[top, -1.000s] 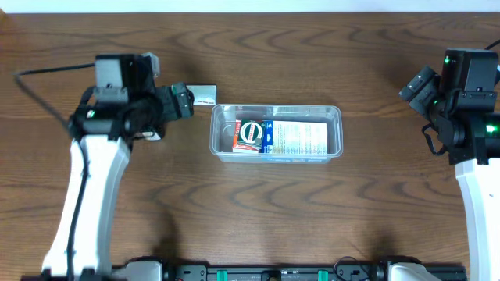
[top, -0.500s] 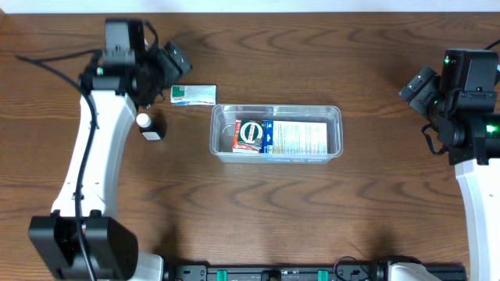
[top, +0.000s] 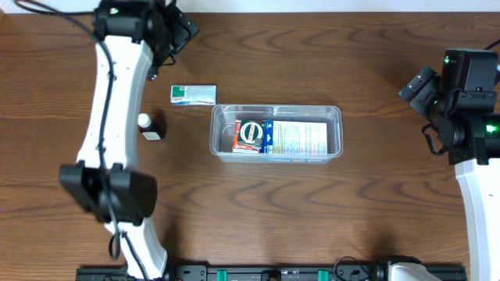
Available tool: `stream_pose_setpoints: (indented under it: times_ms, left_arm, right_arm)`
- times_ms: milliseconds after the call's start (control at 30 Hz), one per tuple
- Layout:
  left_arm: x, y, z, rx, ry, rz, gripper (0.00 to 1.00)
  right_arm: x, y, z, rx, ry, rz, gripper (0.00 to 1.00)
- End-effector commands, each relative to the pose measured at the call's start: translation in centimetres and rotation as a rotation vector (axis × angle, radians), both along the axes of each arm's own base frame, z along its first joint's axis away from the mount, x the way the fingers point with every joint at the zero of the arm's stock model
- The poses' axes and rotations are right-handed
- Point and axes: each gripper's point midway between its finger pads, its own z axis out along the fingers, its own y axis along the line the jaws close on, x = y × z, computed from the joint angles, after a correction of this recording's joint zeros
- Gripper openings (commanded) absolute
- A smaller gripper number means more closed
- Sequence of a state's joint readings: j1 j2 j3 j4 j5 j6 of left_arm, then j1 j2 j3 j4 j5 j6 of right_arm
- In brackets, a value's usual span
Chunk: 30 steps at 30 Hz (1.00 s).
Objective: Pack container
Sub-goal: 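Reach the left gripper to the white-green Panadol box, then grasp the Panadol box with the left gripper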
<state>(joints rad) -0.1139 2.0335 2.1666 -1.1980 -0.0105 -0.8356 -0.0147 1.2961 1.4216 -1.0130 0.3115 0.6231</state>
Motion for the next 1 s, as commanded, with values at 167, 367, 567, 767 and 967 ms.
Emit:
stream_pose_setpoints:
  times_ms: [167,367,567,767,967]
  left_arm:
    - [1.1,-0.6,-7.6,-0.037,0.166,0.070,0.98]
    - [1.1,-1.4,-11.7,-0.082,0.263,0.084,0.98]
    - [0.5,-2.3,-15.4,-0.130,0.359,0.105,0.98]
    - [0.1,-2.1,-17.2,-0.145,0.401,0.199,0.98]
    - [0.8,-2.2,-17.2,-0.156,0.372,0.208,0.98]
  right_arm:
    - [-0.1,-0.3,0.2,-0.017,0.001,-0.004,0.99]
    - [-0.1,-0.3,0.2,-0.017,0.001,-0.004,0.99]
    - [-0.1,-0.3,0.2,-0.017,0.001,-0.004,0.99]
    - [-0.1,-0.3,0.2,-0.017,0.001,-0.004,0.99]
    - [-0.1,-0.3,0.2,-0.017,0.001,-0.004,0.99]
